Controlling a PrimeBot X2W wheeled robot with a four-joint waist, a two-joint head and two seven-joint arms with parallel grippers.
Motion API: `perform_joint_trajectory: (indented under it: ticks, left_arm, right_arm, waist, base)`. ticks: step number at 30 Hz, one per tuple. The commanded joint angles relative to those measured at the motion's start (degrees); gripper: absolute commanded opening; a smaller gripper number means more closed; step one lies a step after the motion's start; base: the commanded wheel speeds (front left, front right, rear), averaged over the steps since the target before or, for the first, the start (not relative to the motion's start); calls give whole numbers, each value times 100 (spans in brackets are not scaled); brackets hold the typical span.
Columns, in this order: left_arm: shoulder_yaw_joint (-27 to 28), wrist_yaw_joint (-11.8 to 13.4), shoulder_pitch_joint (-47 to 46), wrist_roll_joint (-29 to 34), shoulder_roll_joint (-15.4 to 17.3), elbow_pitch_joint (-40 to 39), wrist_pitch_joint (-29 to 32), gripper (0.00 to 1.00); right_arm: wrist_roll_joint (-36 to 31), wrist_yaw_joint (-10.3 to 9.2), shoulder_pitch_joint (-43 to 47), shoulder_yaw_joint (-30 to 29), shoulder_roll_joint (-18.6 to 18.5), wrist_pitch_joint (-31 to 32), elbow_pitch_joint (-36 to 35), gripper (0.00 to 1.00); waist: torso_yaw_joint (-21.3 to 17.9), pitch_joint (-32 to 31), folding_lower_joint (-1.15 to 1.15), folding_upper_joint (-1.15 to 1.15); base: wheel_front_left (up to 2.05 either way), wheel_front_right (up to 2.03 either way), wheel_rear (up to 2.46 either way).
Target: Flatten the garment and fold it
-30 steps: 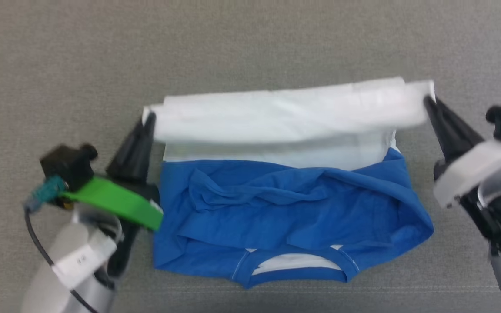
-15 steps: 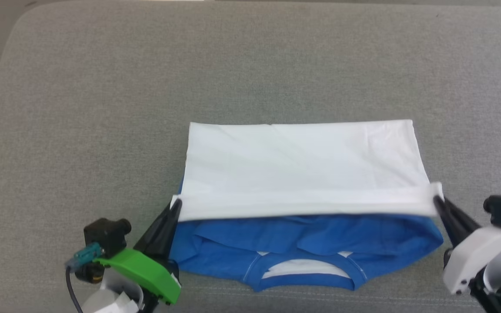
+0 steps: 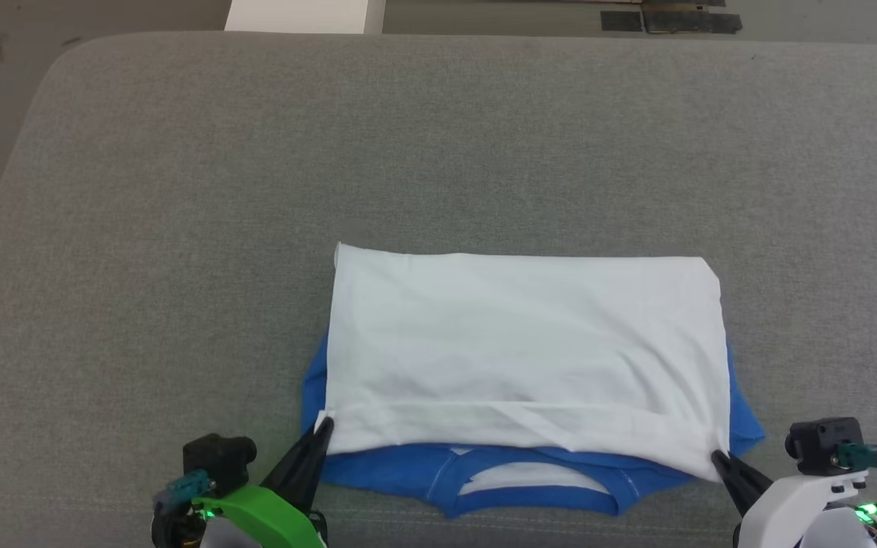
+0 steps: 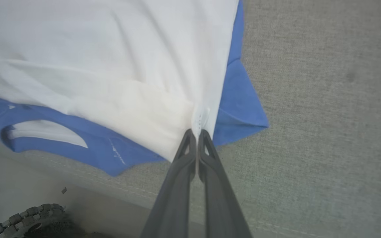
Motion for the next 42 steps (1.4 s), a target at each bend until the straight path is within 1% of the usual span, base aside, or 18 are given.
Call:
perform_joint_trajectory:
  ticks: [1, 2, 3, 8, 12, 16, 18, 20, 23, 27, 31, 37, 42]
  left_arm:
    - [-11, 25, 85, 23, -41, 87, 33, 40]
    - [-8, 30, 80, -13, -73, 135, 48, 100]
    - [-15, 31, 69, -37, -100, 184, 63, 100]
    - [-2, 97, 31, -32, -159, 329, -27, 100]
    - [158, 100, 15, -3, -141, 339, -295, 100]
    - [579, 154, -53, 61, -199, 149, -467, 100]
    - [902, 198, -122, 149, -281, -52, -484, 100]
    - [1194, 252, -187, 382, -375, -266, -487, 100]
    - [1480, 348, -310, 867, -495, -452, -489, 100]
    - [1806, 440, -512, 1418, -682, -640, -489, 100]
    - [2056, 463, -697, 1836, -884, -767, -490, 100]
    - [2203, 445, -840, 2329, -1066, -856, -490, 100]
    - [2268, 421, -871, 2468, -1215, -913, -490, 100]
  right_arm:
    - [-55, -9, 45, 35, 28, 38, 71, 14]
    - [-61, -9, 46, 38, 50, 61, 110, 77]
    - [-60, -9, 48, 31, 80, 112, 160, 100]
    - [-116, -9, 38, -101, 150, 205, 209, 100]
    - [-103, -9, 50, -315, 270, 173, 17, 100]
    - [-138, -9, -49, -682, 521, -5, -243, 100]
    - [-121, -9, -152, -878, 672, -104, -303, 100]
    - [-151, -9, -257, -1022, 767, -176, -300, 100]
    - [-174, -9, -465, -1233, 883, -251, -196, 100]
    - [-167, -9, -813, -1494, 963, -333, 113, 100]
    - [137, -9, -1164, -1643, 975, -303, 698, 100]
    - [295, -9, -1675, -1578, 977, -3, 1643, 100]
    - [407, -9, -1996, -1392, 977, 463, 2264, 100]
  waist:
    - [0, -17, 1, 0]
    - [2, -23, 1, 0]
    - [4, -30, 1, 0]
    - [28, -107, 1, 0]
    - [55, -205, 1, 0]
    - [74, -271, 1, 0]
    - [88, -286, 1, 0]
    - [117, -294, 1, 0]
    - [146, -299, 1, 0]
    - [171, -285, 1, 0]
    - [191, -248, 1, 0]
    - [190, -162, 1, 0]
    - [208, -100, 1, 0]
  base:
    - [0, 0, 0]
    - [0, 0, 0]
    - [0, 0, 0]
    - [0, 0, 0]
    - [0, 0, 0]
    - [0, 0, 0]
    - [0, 0, 0]
    - [0, 0, 0]
    - [0, 0, 0]
    - [0, 0, 0]
    - [0, 0, 0]
    - [0, 0, 0]
    - [0, 0, 0]
